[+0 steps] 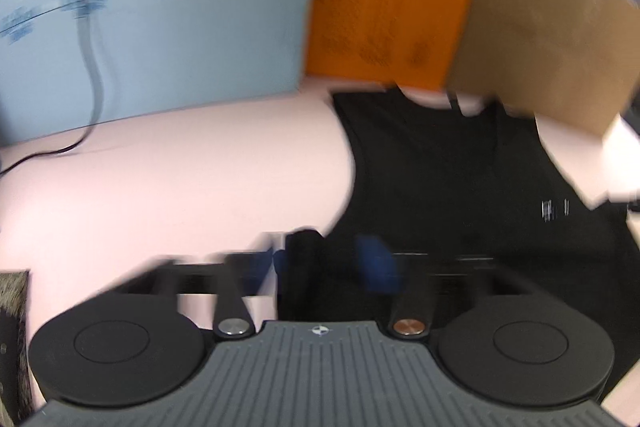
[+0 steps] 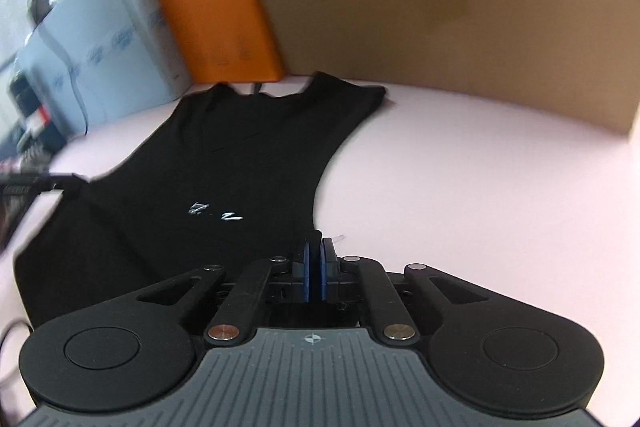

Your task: Fold clothes

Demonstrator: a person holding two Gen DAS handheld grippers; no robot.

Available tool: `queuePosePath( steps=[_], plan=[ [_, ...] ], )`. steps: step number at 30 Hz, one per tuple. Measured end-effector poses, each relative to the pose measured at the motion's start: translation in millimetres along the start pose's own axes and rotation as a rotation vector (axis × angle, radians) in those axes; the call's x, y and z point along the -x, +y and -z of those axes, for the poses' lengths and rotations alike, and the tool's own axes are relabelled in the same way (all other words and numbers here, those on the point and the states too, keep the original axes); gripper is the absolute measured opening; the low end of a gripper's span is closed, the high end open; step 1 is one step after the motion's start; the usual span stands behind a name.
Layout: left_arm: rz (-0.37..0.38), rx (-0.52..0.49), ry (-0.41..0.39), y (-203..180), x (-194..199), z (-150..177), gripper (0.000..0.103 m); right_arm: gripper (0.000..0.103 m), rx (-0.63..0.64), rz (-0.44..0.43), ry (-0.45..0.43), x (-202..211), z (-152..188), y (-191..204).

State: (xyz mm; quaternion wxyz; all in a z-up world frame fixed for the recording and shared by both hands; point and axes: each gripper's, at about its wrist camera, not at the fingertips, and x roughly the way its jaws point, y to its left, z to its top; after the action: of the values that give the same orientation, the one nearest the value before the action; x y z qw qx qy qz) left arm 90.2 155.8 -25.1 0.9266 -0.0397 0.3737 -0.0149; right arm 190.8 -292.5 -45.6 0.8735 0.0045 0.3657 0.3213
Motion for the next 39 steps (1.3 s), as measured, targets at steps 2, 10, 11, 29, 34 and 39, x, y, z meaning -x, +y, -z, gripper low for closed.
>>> queuePosePath(
  steps=[2, 10, 11, 29, 34, 39],
  plan=[
    [0.033, -0.011, -0.059, -3, 11, -1, 0.004, 0.005, 0.045, 0.005, -0.059, 13, -4, 12],
    [-0.012, 0.011, -0.123, 5, 9, -14, 0.004, 0.005, 0.056, 0.1, -0.125, 17, -11, 7],
    [-0.034, 0.016, -0.094, 6, -2, -14, 0.004, 0.005, 0.027, 0.113, -0.094, 7, -8, 0],
    [0.102, -0.237, 0.003, -45, 29, 0, 0.05, 0.036, 0.244, -0.091, 0.023, 16, 16, 94],
    [-0.06, -0.216, 0.138, -54, -15, 4, 0.05, 0.036, 0.374, -0.146, 0.155, -11, 39, 123],
    [-0.129, -0.153, 0.146, -45, -17, 0, 0.062, 0.036, 0.301, -0.098, 0.171, 31, 57, 84]
  ],
)
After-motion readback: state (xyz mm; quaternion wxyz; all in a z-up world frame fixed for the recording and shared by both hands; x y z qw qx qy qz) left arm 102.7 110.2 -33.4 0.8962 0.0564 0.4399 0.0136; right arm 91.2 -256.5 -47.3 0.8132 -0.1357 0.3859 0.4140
